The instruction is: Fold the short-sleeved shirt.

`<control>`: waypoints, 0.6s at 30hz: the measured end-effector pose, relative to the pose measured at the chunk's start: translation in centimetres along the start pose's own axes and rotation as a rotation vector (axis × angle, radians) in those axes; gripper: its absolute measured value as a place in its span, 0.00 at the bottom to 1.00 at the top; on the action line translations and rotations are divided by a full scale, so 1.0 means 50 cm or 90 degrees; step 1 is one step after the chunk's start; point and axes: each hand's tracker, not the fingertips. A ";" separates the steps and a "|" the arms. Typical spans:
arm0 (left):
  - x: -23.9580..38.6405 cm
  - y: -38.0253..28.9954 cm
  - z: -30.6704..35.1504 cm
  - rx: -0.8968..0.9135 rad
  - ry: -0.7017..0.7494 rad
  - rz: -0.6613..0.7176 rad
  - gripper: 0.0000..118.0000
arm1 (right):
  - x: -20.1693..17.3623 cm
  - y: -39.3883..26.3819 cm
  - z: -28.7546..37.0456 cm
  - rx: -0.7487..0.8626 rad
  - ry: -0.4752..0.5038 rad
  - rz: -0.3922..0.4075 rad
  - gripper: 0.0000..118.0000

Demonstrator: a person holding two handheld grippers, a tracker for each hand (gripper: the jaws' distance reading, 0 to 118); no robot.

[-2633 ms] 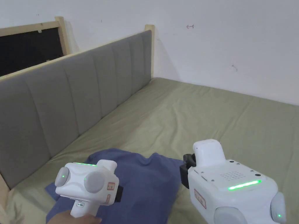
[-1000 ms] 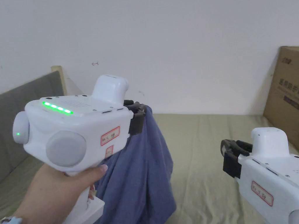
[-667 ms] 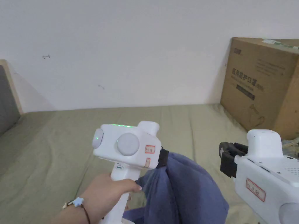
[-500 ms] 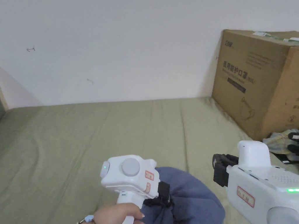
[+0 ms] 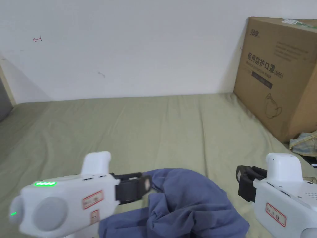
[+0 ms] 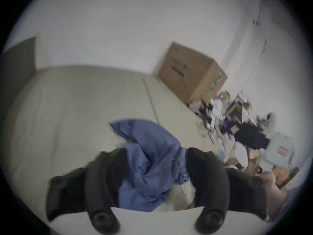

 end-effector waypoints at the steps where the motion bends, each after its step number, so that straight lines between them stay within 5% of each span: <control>1: -0.013 -0.006 0.027 0.019 0.013 0.006 0.03 | -0.001 -0.001 0.003 0.003 -0.001 0.004 0.00; 6: -0.067 -0.022 0.074 0.014 0.115 -0.024 0.00 | -0.004 0.000 0.007 0.007 -0.005 0.022 0.00; 14: -0.232 -0.065 -0.191 -0.317 0.219 0.041 0.02 | 0.008 -0.008 -0.016 -0.017 -0.006 -0.001 0.00; 15: -0.252 -0.075 -0.217 -0.330 0.240 0.053 0.17 | 0.011 -0.011 -0.019 -0.022 -0.009 -0.003 0.00; 16: -0.268 -0.082 -0.238 -0.334 0.247 0.071 0.61 | 0.015 -0.014 -0.021 -0.027 -0.011 -0.006 0.00; 17: -0.287 -0.093 -0.261 -0.346 0.242 0.097 0.84 | 0.020 -0.017 -0.025 -0.032 -0.012 -0.009 0.00; 18: -0.297 -0.105 -0.272 -0.352 0.233 0.123 0.88 | 0.025 -0.021 -0.028 -0.036 -0.015 -0.011 0.00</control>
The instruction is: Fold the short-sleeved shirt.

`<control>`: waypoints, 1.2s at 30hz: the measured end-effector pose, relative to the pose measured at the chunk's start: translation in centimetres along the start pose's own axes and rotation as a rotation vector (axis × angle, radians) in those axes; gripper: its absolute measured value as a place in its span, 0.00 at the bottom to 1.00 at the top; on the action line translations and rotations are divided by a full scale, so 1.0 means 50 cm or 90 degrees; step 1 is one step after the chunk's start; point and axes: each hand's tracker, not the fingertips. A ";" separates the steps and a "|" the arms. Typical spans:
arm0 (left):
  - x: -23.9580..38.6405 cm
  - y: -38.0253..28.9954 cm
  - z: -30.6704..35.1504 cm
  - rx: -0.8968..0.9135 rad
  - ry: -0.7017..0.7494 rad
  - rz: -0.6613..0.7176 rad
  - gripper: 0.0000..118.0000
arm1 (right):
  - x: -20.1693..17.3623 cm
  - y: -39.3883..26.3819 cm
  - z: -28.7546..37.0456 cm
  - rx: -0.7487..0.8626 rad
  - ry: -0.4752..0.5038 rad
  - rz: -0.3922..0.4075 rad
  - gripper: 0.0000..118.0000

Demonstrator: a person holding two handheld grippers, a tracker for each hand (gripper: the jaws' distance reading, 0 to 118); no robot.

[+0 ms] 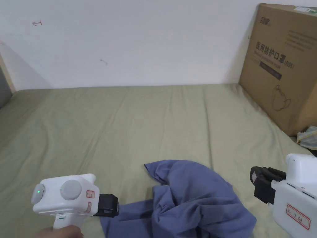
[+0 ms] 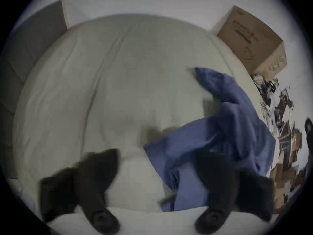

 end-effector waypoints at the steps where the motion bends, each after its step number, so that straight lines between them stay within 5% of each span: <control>1: 0.000 0.003 -0.018 0.005 -0.017 0.012 0.85 | 0.007 -0.004 -0.006 -0.005 -0.004 -0.003 0.00; 3: 0.006 0.002 -0.051 0.001 -0.017 0.007 0.85 | 0.025 -0.012 -0.023 -0.018 -0.016 -0.012 0.00; 4: 0.010 -0.005 -0.051 0.022 -0.043 -0.020 0.76 | 0.035 -0.017 -0.034 -0.028 -0.023 -0.020 0.00; 7: 0.055 -0.021 -0.052 0.027 -0.062 -0.108 0.04 | 0.075 -0.039 -0.081 -0.080 -0.062 -0.052 0.00; 10: 0.082 -0.045 -0.017 0.065 -0.054 -0.194 0.03 | 0.119 -0.062 -0.134 -0.142 -0.060 -0.079 0.00; 15: 0.025 -0.045 0.073 0.115 -0.101 -0.091 0.03 | 0.193 -0.093 -0.233 -0.267 -0.035 -0.184 0.10; 17: -0.001 -0.049 0.107 0.134 -0.090 -0.085 0.03 | 0.216 -0.104 -0.270 -0.313 -0.031 -0.250 0.61; 18: -0.011 -0.050 0.120 0.141 -0.083 -0.083 0.03 | 0.228 -0.110 -0.285 -0.326 -0.029 -0.287 0.65; 20: -0.022 -0.057 0.151 0.146 -0.073 -0.085 0.03 | 0.241 -0.122 -0.320 -0.361 -0.018 -0.319 0.64; 24: -0.043 -0.060 0.181 0.152 -0.067 -0.072 0.03 | 0.232 -0.146 -0.364 -0.423 -0.025 -0.285 0.61; 27: -0.048 -0.062 0.190 0.152 -0.064 -0.069 0.03 | 0.204 -0.147 -0.355 -0.395 -0.022 -0.198 0.08; 28: -0.049 -0.061 0.192 0.151 -0.062 -0.069 0.03 | 0.199 -0.142 -0.346 -0.373 -0.030 -0.180 0.04; 31: -0.050 -0.070 0.210 0.163 -0.050 -0.073 0.03 | 0.193 -0.116 -0.311 -0.327 0.044 -0.169 0.04; 36: -0.069 -0.049 0.291 0.196 -0.049 -0.068 0.03 | 0.192 -0.011 -0.209 -0.239 0.059 -0.125 0.04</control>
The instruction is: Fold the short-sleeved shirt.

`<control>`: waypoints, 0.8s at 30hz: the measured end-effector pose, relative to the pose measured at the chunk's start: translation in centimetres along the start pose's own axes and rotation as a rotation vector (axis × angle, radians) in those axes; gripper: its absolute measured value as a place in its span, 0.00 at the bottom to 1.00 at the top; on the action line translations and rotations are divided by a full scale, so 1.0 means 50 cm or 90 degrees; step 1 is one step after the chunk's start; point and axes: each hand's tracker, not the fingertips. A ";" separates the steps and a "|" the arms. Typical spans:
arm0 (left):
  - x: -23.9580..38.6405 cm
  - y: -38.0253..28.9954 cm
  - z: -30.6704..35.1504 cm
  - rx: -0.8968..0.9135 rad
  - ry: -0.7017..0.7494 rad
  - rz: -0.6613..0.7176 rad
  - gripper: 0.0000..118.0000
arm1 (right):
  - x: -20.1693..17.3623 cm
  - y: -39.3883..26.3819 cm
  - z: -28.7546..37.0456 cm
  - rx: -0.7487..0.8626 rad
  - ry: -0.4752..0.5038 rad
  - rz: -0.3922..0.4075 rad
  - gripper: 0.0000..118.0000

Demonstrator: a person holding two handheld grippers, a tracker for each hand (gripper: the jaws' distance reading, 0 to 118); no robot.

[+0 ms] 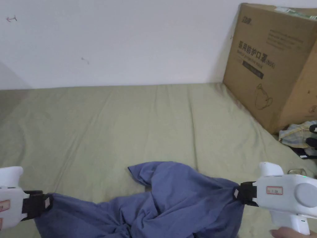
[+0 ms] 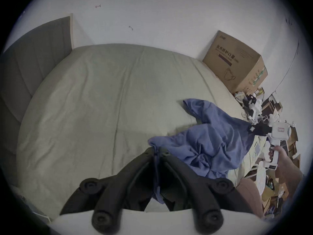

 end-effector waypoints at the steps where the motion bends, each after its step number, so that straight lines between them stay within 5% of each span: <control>1: 0.001 0.016 0.022 0.019 0.016 -0.021 0.03 | -0.004 0.016 0.027 0.013 0.008 -0.004 0.04; 4: 0.003 0.078 0.099 0.065 0.026 -0.040 0.03 | -0.017 0.080 0.118 0.049 0.037 -0.011 0.04; 8: 0.008 0.184 0.198 0.112 0.050 -0.066 0.03 | -0.057 0.180 0.236 0.105 -0.021 0.065 0.04; 12: 0.012 0.287 0.283 0.136 0.070 -0.072 0.03 | -0.096 0.276 0.353 0.161 -0.015 0.051 0.04; 16: 0.016 0.369 0.357 0.188 0.067 -0.040 0.03 | -0.134 0.369 0.448 0.220 -0.043 0.101 0.04; 24: 0.026 0.517 0.374 0.251 0.065 0.008 0.03 | -0.165 0.578 0.484 0.290 -0.058 0.069 0.04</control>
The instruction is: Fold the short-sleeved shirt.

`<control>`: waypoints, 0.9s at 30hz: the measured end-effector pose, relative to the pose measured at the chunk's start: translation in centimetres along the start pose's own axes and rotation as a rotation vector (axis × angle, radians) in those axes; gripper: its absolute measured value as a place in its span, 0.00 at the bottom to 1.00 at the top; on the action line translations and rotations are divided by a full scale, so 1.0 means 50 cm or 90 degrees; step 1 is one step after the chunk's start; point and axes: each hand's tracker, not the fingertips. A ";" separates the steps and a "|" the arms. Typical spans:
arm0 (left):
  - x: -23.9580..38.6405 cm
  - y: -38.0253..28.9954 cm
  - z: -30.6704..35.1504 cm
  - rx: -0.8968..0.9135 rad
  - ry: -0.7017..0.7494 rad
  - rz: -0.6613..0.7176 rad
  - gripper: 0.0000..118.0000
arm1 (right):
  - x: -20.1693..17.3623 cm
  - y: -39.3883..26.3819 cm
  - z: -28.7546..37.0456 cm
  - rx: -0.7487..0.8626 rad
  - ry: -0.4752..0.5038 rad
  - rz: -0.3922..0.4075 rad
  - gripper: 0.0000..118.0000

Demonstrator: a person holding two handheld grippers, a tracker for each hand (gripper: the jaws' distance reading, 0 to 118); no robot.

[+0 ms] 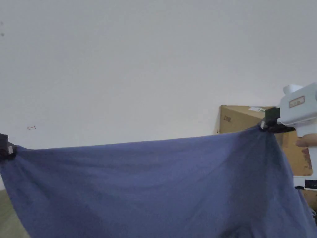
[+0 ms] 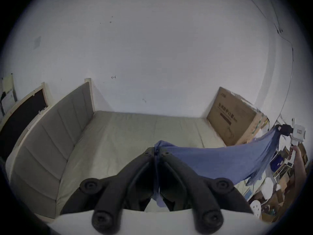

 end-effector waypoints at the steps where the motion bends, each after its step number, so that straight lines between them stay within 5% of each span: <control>1: 0.004 0.011 -0.016 0.002 0.000 0.002 0.03 | 0.000 0.015 -0.023 0.004 -0.001 0.000 0.04; 16: 0.031 0.097 -0.354 0.080 0.027 0.020 0.03 | 0.006 0.103 -0.360 0.056 -0.061 -0.004 0.04; 20: 0.019 0.024 -0.421 0.097 0.044 0.029 0.03 | 0.040 0.004 -0.439 0.060 -0.052 -0.020 0.04; 27: -0.074 -0.331 -0.560 -0.145 0.021 0.086 0.03 | 0.147 -0.418 -0.562 -0.150 -0.075 -0.070 0.04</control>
